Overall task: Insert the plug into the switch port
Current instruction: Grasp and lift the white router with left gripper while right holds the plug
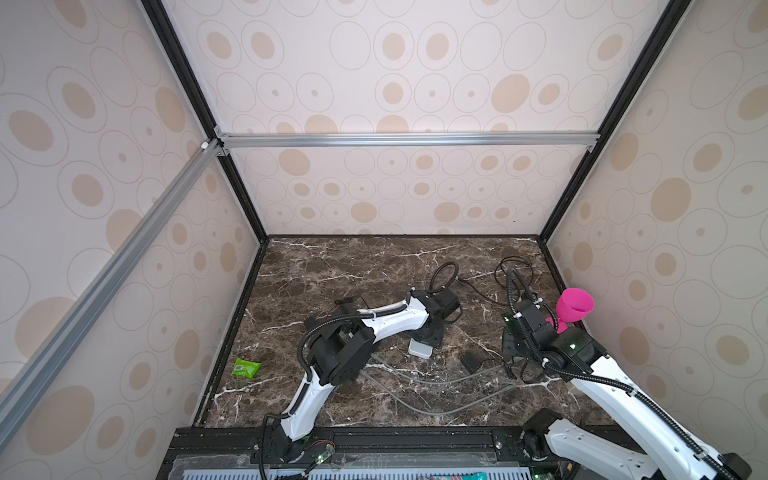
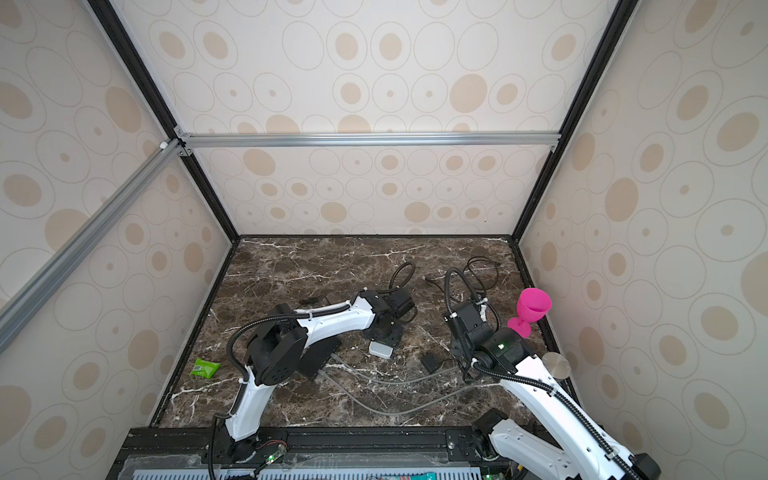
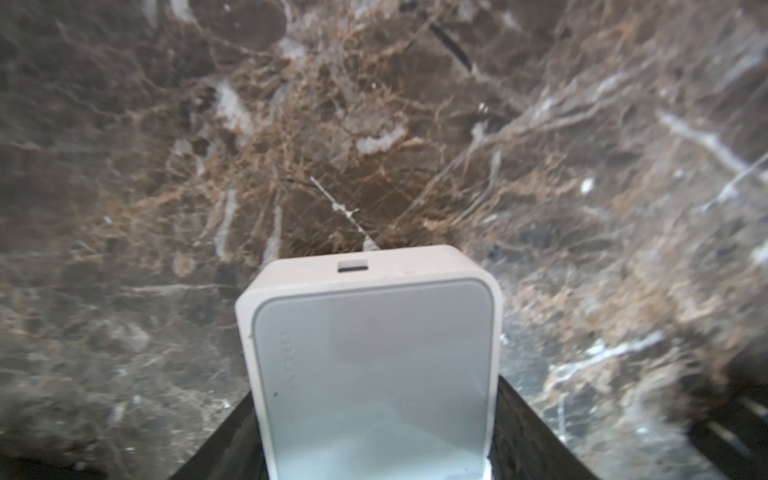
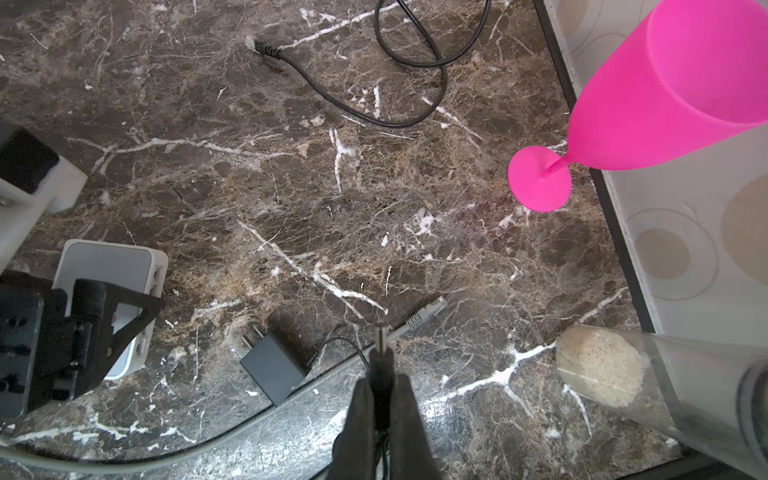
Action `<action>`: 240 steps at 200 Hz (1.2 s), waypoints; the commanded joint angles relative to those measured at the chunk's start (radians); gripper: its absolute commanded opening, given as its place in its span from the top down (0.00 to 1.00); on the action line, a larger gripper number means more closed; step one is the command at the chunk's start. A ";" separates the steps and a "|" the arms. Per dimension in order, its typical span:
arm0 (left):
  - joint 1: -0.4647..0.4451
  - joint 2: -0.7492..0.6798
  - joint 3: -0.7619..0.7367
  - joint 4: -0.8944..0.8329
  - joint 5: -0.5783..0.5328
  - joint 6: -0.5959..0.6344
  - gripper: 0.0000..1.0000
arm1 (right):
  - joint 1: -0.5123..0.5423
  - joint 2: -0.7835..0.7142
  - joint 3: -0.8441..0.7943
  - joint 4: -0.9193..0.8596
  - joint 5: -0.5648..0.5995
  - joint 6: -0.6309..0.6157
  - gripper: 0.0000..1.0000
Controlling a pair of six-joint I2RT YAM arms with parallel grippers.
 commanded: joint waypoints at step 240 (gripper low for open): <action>-0.022 0.110 0.028 0.121 0.089 1.013 0.30 | -0.157 0.246 0.280 0.260 0.120 -0.437 1.00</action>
